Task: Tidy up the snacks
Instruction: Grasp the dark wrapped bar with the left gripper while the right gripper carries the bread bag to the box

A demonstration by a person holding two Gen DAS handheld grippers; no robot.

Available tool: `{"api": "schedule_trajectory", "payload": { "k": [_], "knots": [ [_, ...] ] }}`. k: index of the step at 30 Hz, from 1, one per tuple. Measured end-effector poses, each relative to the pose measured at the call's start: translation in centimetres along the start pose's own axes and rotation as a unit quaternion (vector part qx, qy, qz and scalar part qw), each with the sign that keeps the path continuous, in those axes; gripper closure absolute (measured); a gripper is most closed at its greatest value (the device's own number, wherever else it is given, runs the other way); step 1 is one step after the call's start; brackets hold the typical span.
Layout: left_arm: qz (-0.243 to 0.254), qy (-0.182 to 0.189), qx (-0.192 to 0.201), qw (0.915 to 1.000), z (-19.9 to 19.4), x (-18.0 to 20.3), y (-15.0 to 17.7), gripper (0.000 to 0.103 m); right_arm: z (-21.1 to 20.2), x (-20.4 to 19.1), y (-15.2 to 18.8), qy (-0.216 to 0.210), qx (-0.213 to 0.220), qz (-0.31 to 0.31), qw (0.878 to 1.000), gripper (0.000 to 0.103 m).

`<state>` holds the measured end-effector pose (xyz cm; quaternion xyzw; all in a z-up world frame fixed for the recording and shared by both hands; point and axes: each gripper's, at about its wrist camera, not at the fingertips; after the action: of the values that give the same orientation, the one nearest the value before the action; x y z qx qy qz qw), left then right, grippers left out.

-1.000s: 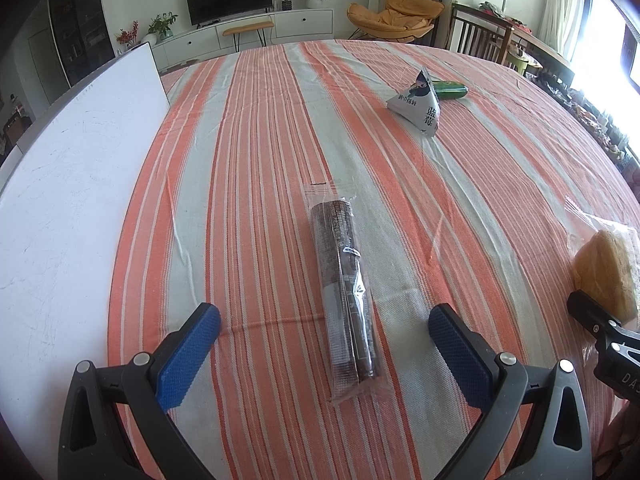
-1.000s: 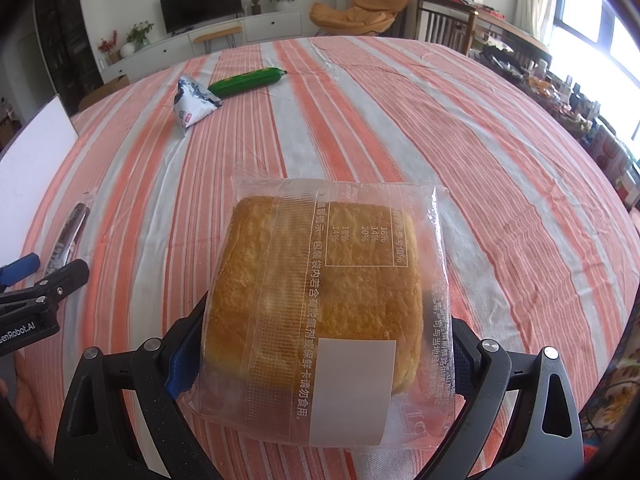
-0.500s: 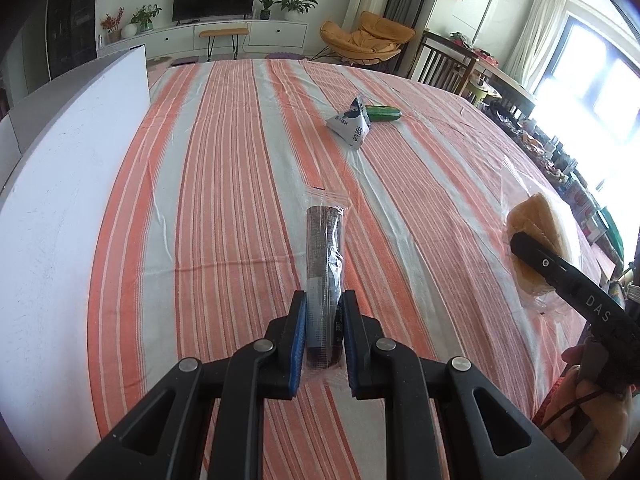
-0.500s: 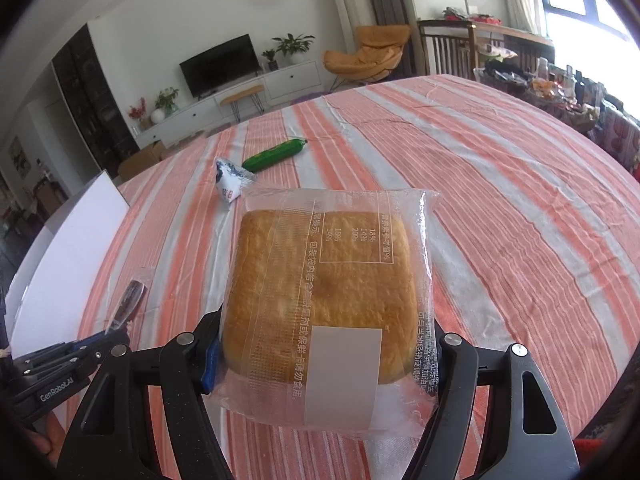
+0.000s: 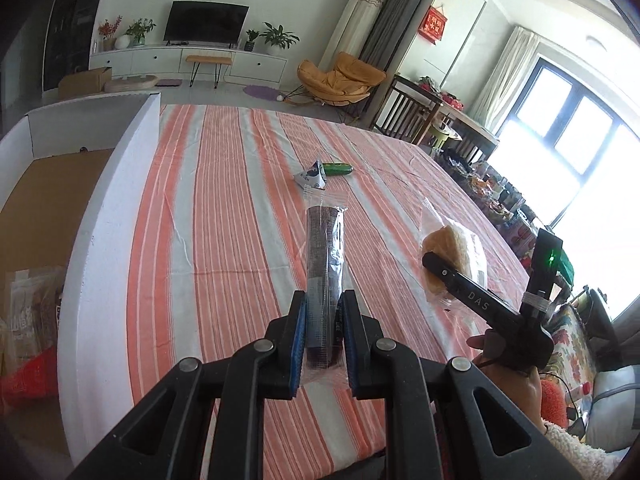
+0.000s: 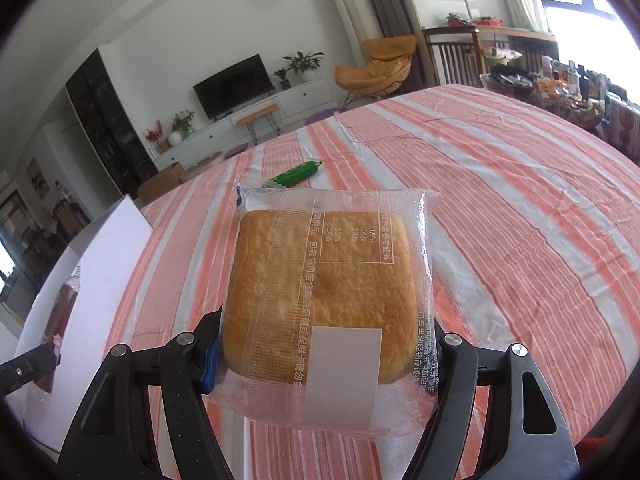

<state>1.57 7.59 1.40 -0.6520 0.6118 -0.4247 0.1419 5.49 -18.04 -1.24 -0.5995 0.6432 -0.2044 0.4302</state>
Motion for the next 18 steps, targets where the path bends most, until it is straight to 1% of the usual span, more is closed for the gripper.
{"api": "schedule_trajectory", "payload": {
  "k": [2,4,7,9,10,12,15,18],
  "knots": [
    [-0.018,0.012,0.017,0.9996,-2.3,-1.1,-0.8,0.087,0.0,-1.2,0.0,0.008,-0.006,-0.023,1.0,0.029],
    [-0.03,0.01,0.041,0.9986,-4.8,-2.5,-1.9,0.087,-0.3,-2.6,-0.1,-0.003,-0.02,-0.025,0.999,0.029],
    [-0.05,-0.023,0.082,0.9951,-8.8,-5.7,-3.5,0.087,-1.0,-6.6,-0.8,-0.049,-0.028,-0.04,0.998,0.029],
    [-0.066,-0.063,0.103,0.9905,-11.0,-8.6,-4.0,0.087,-1.6,-10.8,-1.5,-0.094,-0.03,-0.076,0.992,0.029],
    [-0.073,-0.085,0.11,0.9876,-11.8,-10.1,-4.1,0.087,-2.1,-13.2,-1.8,-0.12,-0.031,-0.097,0.988,0.029],
    [-0.094,-0.125,0.113,0.9812,-13.0,-13.1,-4.0,0.087,-2.8,-18.5,-2.3,-0.18,-0.041,-0.135,0.973,0.029],
    [-0.13,-0.168,0.106,0.9713,-14.2,-17.4,-3.0,0.087,-3.3,-26.3,-2.6,-0.265,-0.071,-0.183,0.944,0.029],
    [-0.145,-0.222,0.096,0.9595,-14.6,-20.1,-1.6,0.086,-2.7,-33.4,-2.0,-0.323,-0.102,-0.217,0.915,0.024]
  ]
}}
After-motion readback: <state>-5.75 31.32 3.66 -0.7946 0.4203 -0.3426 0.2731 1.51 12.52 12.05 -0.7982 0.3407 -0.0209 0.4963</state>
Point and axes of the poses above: each gripper's, at about its wrist camera, not at the fingertips, and z roughly the way its jaws point, x to its right, y to its underside, and after that the axes turned 4 degrees about x, right-handed
